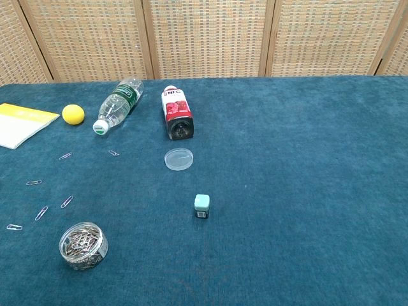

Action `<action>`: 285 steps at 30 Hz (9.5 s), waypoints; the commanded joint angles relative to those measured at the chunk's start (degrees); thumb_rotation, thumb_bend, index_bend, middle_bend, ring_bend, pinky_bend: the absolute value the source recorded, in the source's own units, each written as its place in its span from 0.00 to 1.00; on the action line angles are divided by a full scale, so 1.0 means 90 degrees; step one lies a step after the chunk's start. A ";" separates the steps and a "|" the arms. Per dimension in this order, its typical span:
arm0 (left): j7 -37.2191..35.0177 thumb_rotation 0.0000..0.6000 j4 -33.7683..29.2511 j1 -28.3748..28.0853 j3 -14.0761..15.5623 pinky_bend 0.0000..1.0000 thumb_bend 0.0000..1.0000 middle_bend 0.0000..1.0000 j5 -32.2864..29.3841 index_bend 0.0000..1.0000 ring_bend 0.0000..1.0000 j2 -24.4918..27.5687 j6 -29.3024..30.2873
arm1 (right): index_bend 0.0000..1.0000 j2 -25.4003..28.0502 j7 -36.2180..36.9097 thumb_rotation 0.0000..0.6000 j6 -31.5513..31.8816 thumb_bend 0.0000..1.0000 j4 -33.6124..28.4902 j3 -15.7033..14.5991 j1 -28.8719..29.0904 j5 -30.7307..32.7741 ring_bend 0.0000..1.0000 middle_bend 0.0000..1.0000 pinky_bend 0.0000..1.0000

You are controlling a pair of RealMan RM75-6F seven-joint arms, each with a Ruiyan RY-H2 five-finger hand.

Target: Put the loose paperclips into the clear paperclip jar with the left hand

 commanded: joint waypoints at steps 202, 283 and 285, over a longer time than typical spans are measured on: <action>-0.0478 1.00 0.3503 -0.1643 -0.0242 0.00 0.37 0.00 -0.0753 0.50 0.00 -0.2866 -0.3150 | 0.01 0.0189 0.0688 1.00 -0.0497 0.00 0.0066 -0.0015 0.0125 0.0176 0.00 0.00 0.00; 0.0332 1.00 0.0284 -0.1528 0.1061 0.00 0.47 0.00 0.1871 0.68 0.00 -0.1734 -0.2003 | 0.01 0.0221 0.0787 1.00 -0.0493 0.00 0.0076 -0.0001 0.0115 0.0205 0.00 0.00 0.00; 0.0414 1.00 0.0289 -0.1515 0.1104 0.00 0.47 0.00 0.1884 0.68 0.00 -0.1764 -0.2021 | 0.01 0.0222 0.0792 1.00 -0.0499 0.00 0.0082 0.0000 0.0116 0.0210 0.00 0.00 0.00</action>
